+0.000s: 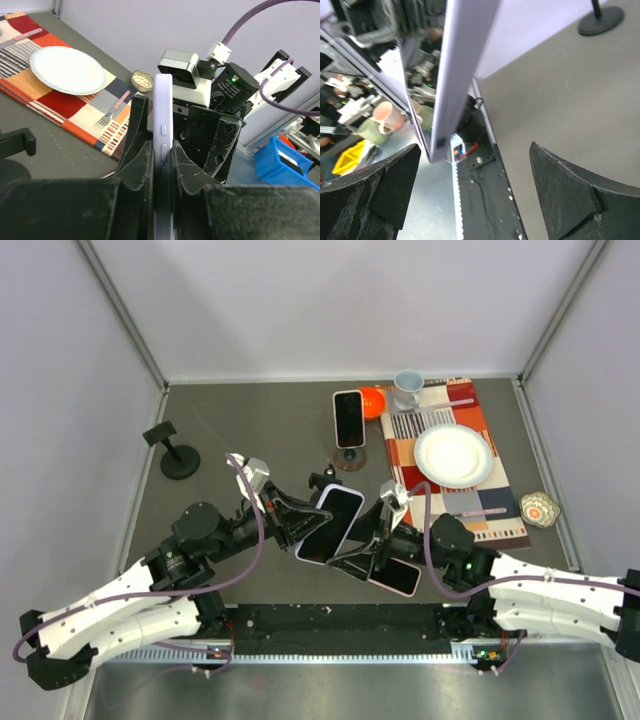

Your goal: Place the phone on the phone stand

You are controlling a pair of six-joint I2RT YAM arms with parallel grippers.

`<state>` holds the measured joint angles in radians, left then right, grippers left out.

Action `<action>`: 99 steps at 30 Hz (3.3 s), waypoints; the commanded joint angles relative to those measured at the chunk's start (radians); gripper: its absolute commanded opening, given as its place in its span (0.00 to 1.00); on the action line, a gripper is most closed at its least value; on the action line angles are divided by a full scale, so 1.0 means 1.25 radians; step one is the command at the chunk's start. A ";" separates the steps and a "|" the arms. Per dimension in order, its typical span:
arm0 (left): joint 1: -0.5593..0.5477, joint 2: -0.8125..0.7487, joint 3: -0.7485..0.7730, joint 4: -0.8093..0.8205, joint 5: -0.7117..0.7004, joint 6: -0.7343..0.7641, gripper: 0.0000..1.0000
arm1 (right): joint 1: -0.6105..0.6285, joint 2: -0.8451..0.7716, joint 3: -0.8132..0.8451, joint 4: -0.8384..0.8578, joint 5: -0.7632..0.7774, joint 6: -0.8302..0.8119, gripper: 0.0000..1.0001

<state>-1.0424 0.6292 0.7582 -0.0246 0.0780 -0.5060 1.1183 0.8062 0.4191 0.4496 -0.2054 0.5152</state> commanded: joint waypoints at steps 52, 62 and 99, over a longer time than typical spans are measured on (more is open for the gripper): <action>-0.003 0.270 0.354 -0.329 0.382 0.227 0.64 | -0.006 -0.062 0.185 -0.313 -0.296 -0.280 0.00; -0.003 0.294 0.357 -0.386 0.344 0.239 0.67 | -0.006 -0.072 0.189 -0.329 -0.292 -0.299 0.00; -0.002 0.211 0.359 -0.367 0.197 0.271 0.00 | -0.006 -0.044 0.216 -0.339 -0.166 -0.274 0.61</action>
<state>-1.0424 0.9615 1.1683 -0.4976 0.5018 -0.1879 1.1103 0.7921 0.6380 -0.0124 -0.5495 0.1680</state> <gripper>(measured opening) 0.190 0.411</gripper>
